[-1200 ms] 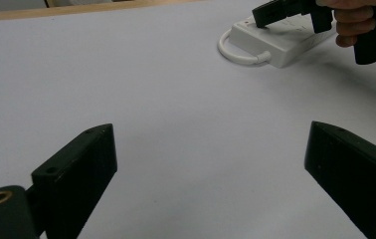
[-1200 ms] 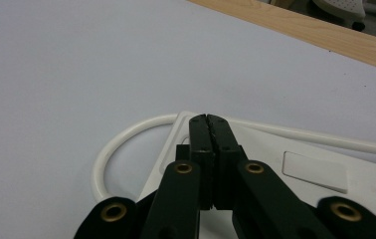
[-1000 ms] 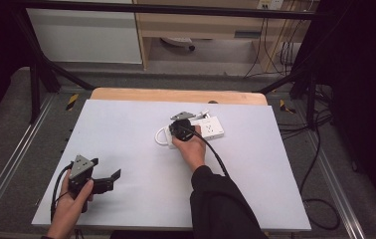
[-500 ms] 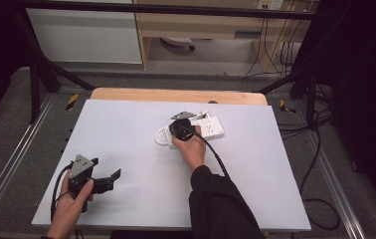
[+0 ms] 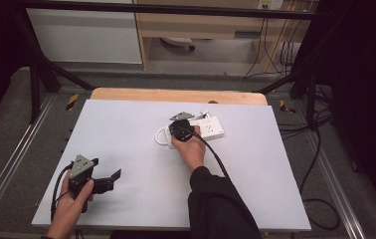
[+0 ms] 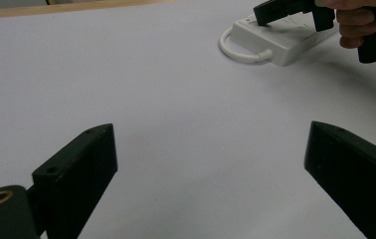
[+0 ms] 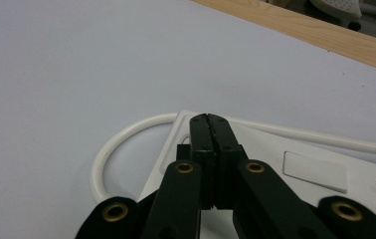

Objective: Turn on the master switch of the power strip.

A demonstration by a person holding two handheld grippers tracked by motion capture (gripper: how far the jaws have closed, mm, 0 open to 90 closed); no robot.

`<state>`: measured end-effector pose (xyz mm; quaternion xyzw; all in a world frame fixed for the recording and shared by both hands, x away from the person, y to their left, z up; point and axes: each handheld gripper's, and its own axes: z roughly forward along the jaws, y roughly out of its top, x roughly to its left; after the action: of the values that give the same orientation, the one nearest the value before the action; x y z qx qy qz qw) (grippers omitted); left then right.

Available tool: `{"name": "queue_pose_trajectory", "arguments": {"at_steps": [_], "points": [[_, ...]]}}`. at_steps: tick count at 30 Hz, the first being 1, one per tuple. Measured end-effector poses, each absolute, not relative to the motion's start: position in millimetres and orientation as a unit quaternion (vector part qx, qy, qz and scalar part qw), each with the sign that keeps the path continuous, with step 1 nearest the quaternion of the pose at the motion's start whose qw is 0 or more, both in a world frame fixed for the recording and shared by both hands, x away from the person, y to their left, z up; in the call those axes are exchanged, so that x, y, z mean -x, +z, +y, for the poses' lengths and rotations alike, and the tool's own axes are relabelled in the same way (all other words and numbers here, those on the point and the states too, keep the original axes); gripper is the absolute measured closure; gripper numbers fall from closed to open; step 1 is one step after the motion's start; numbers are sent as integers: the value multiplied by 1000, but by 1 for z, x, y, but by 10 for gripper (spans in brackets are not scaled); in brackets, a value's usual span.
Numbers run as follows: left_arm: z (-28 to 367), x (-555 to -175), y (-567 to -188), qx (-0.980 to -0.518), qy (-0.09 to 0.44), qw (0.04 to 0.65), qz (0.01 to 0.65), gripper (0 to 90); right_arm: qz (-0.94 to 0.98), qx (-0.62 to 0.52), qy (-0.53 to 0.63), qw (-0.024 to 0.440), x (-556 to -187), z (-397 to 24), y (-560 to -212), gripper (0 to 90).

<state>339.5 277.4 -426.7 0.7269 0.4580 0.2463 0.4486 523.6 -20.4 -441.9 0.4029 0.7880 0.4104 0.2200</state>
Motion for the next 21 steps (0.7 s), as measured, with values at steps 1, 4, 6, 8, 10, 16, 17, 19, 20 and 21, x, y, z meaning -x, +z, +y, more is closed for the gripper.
{"name": "queue_pose_trajectory", "arguments": {"at_steps": [1,4,6,8,10,16,17,19,20,21], "points": [[278,-339,-427,-727,246,449,458,65,788,-404,410,220,-524,-20,-442,900],[278,-340,-427,-726,246,448,459,65,787,-404,410,219,-524,-20,-442,900],[278,-339,-427,-727,247,449,458,65,787,-404,411,219,-524,-20,-443,900],[278,-340,-427,-727,246,448,458,65,788,-403,410,221,-524,-19,-443,900],[278,-340,-427,-727,246,448,459,65,788,-403,410,221,-524,-19,-443,900],[278,-340,-427,-726,247,449,458,65,788,-403,410,221,-524,-19,-443,900],[278,-340,-427,-727,247,449,458,65,788,-404,409,221,-524,-19,-443,900],[278,-340,-426,-726,247,449,458,65,788,-405,408,221,-524,-18,-442,900],[278,-340,-427,-726,247,449,458,65,786,-408,410,218,-524,-18,-442,900],[278,-340,-427,-727,247,448,458,65,785,-410,411,216,-525,-19,-442,900]]}}
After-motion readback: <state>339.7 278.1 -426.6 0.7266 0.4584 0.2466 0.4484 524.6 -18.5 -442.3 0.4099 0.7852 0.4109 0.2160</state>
